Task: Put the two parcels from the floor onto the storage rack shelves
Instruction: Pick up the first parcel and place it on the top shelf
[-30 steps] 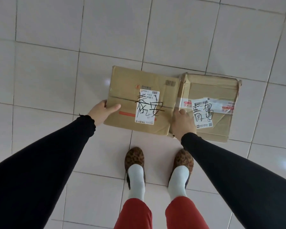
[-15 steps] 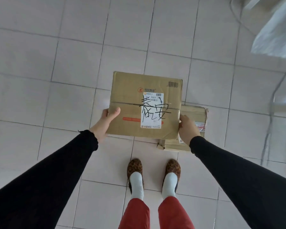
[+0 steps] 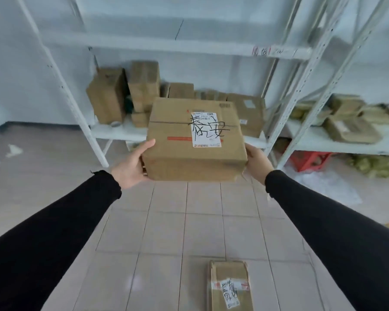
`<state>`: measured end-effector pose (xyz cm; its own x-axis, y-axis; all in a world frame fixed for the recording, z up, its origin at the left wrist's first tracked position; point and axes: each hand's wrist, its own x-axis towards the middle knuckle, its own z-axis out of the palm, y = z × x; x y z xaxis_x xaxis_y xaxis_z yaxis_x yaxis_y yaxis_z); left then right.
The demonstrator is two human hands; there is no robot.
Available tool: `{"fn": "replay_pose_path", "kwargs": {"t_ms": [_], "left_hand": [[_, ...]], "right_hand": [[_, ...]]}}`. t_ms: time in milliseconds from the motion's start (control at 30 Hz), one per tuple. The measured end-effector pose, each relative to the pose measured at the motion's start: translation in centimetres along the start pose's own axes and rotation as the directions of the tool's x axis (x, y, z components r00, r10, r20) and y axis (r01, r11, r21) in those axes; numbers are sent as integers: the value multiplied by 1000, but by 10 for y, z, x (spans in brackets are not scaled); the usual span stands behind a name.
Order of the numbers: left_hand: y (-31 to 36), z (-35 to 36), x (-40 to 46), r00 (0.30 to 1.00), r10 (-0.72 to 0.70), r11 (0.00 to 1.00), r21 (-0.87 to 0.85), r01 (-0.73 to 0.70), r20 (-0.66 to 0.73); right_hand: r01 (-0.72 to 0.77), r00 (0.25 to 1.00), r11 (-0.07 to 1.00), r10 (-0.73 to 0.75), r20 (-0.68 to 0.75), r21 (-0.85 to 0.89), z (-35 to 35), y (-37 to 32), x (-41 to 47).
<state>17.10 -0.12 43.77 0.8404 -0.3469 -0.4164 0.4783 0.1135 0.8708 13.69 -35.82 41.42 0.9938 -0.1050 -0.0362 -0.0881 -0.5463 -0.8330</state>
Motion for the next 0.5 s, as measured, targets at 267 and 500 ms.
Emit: {"fn": "replay_pose_path", "kwargs": {"t_ms": [267,500], "left_hand": [[186,57,-36,976,216,976,-3,-217,-13],[289,93,-39,921,373,928,26,-372,-116]], "right_hand": [[196,967,971,-215,-139,-139,-120,-158,43],[253,933,896,-326,-152,-366,-184,-225,99]]}}
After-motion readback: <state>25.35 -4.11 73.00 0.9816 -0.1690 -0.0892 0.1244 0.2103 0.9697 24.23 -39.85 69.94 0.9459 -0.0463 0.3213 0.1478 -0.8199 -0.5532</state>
